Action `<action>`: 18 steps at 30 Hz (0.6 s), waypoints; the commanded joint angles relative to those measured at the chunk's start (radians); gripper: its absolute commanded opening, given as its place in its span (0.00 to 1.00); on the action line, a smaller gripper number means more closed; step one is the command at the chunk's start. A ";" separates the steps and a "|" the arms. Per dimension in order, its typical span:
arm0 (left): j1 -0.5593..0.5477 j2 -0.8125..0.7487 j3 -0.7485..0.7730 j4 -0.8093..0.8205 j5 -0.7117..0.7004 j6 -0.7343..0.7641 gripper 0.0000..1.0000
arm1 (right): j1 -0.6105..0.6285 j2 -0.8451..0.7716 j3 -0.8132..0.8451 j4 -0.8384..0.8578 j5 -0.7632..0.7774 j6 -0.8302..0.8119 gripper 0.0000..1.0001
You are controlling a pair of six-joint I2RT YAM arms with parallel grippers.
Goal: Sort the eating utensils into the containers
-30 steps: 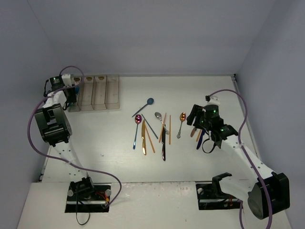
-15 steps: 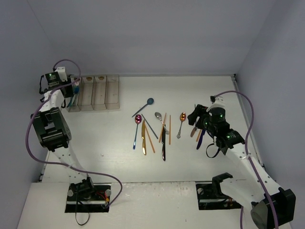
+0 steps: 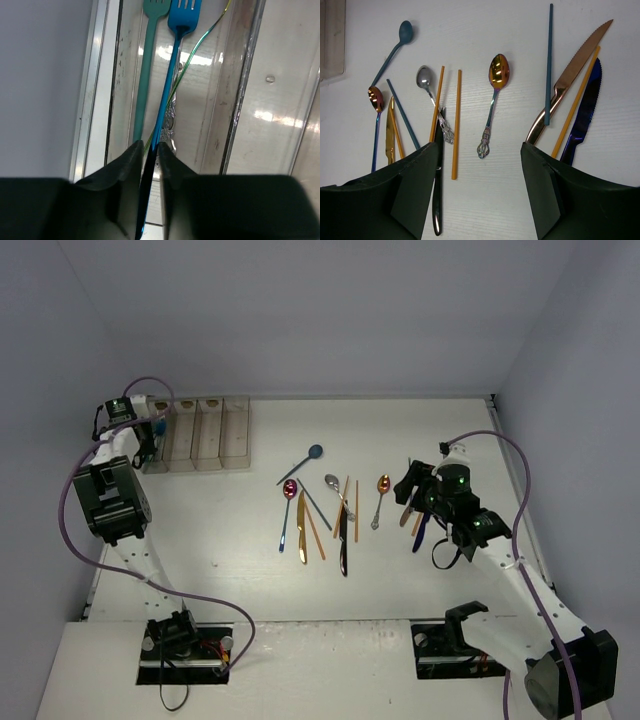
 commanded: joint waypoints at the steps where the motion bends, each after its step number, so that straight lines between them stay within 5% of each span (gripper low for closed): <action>1: -0.001 -0.024 0.082 0.019 -0.001 -0.006 0.12 | -0.005 0.012 0.002 0.037 0.011 0.004 0.64; 13: -0.007 0.007 0.118 0.072 0.033 -0.010 0.03 | -0.006 0.038 0.003 0.037 0.012 0.005 0.64; 18: -0.009 0.013 0.108 0.068 0.027 -0.013 0.29 | -0.006 0.046 0.007 0.038 0.009 0.008 0.64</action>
